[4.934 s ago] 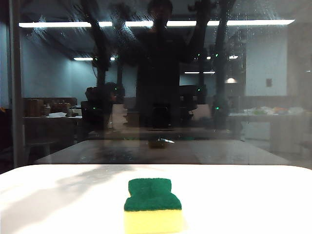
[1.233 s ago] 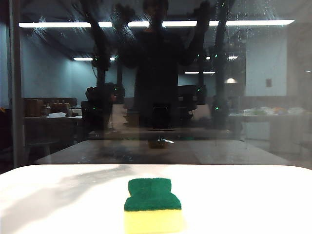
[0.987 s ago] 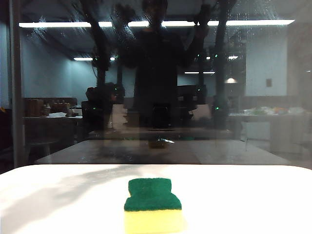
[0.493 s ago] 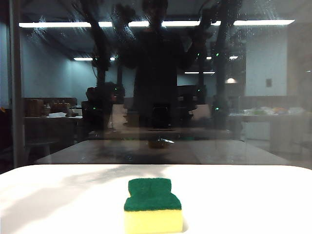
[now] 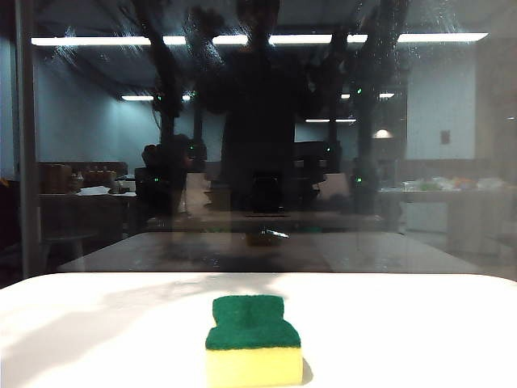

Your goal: Reach upward to find where there is water on the glass, pick up the sponge from the table, dry the water, and finally place the sponge back on the table.

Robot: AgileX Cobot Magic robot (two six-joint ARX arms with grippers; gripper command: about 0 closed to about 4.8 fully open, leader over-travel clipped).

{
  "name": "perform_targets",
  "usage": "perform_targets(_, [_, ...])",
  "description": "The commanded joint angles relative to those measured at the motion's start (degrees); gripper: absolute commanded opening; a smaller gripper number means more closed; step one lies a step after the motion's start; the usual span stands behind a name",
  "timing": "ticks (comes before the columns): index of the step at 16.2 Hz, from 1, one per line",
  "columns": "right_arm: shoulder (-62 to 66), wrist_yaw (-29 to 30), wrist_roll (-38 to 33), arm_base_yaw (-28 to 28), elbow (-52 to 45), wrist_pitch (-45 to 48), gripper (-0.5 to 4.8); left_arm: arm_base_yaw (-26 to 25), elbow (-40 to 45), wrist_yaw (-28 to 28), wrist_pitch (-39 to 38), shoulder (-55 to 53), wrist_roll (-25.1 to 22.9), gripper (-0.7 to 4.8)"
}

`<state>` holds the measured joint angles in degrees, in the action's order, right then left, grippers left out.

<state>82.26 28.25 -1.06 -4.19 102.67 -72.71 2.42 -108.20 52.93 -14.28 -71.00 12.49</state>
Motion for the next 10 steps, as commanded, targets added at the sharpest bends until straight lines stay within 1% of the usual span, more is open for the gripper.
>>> perform_targets(1, [-3.7, 0.0, -0.9, -3.3, -7.3, 7.6, 2.26, 0.0, -0.3, 0.2, 0.7, 0.3, 0.0, -0.06])
perform_targets(3, [-5.1, -0.1, -2.3, -4.6, -11.7, 10.6, 2.27, 0.0, -0.3, 0.2, 0.7, 0.3, 0.0, -0.06])
perform_targets(5, [-6.7, -0.3, -5.0, -7.9, -19.5, 16.3, 2.56, 0.0, -0.3, 0.2, 0.7, 0.3, 0.0, -0.06])
perform_targets(8, [-6.9, -0.3, -7.1, -10.8, -26.7, 21.0, 2.64, 0.0, -0.3, -0.3, 0.6, 0.2, 0.0, -0.06])
perform_targets(9, [-6.9, -1.5, -9.9, -13.2, -31.6, 26.0, 2.86, 0.0, -0.3, -0.4, 0.8, 0.3, 0.0, -0.06])
perform_targets(10, [-6.9, -2.3, -10.0, -14.3, -34.7, 28.8, 2.86, 0.0, -0.3, -0.3, 0.9, 0.3, 0.0, -0.06])
